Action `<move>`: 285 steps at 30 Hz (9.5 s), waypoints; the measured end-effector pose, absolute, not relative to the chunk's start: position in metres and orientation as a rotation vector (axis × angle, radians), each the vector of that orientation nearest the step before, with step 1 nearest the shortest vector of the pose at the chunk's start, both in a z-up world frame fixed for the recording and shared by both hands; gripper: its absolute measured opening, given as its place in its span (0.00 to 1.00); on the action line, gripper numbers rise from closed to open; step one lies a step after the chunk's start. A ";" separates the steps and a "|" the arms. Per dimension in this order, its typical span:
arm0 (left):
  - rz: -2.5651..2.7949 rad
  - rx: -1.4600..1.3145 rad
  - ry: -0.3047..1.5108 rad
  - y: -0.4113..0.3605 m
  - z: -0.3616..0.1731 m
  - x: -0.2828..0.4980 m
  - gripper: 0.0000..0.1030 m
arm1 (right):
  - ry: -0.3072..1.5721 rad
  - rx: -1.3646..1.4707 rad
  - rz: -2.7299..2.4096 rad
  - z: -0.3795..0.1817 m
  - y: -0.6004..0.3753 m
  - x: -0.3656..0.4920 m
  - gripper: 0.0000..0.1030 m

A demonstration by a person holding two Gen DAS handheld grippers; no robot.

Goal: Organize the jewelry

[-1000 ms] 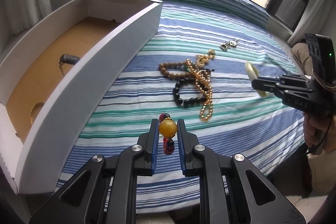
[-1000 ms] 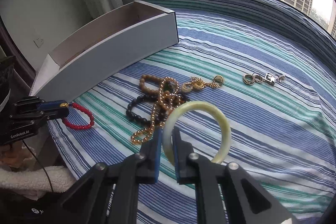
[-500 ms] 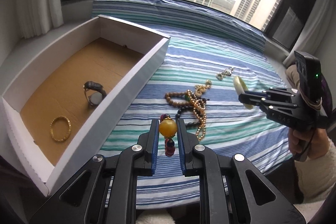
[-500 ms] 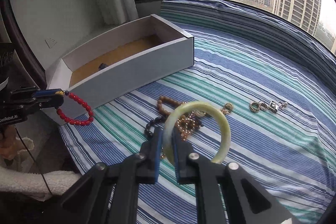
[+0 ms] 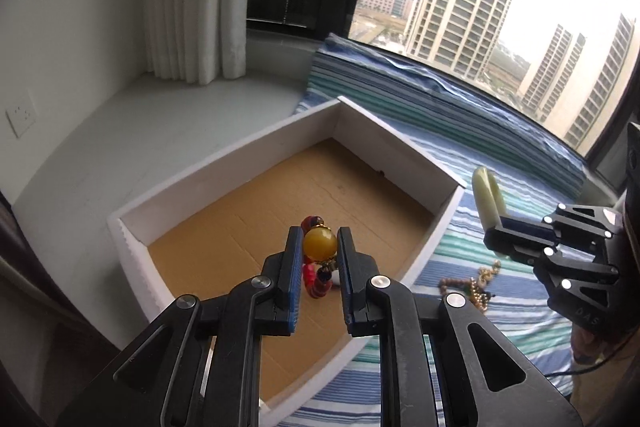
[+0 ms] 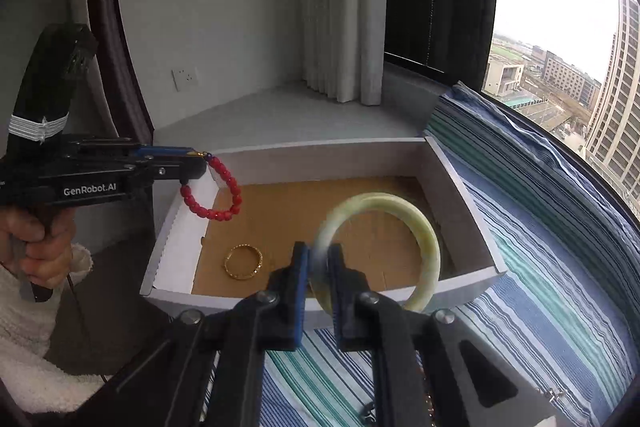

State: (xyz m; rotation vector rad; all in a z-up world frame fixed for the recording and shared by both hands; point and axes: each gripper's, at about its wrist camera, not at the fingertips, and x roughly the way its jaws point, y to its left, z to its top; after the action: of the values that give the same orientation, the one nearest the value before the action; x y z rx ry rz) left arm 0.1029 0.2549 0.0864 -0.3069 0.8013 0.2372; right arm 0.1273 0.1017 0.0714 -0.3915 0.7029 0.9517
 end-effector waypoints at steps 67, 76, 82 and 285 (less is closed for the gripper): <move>-0.116 -0.045 0.991 0.004 -0.056 0.066 0.89 | 0.969 0.014 0.239 -0.102 -0.181 0.003 0.55; -0.129 -0.059 1.003 0.005 -0.064 0.066 0.89 | 0.965 0.001 0.239 -0.097 -0.176 0.001 0.55; -0.112 -0.134 1.016 0.029 -0.069 0.072 0.89 | 0.961 0.002 0.222 -0.095 -0.180 0.000 0.55; 0.045 -0.213 0.719 0.135 0.037 0.104 0.87 | 0.760 -0.098 0.545 0.031 -0.023 0.135 0.60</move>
State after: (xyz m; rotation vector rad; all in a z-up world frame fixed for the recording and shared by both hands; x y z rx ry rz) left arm 0.1035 0.1348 0.0372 -0.2134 0.7188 0.0455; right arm 0.1346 -0.0234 0.0307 -0.0983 0.7598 0.5448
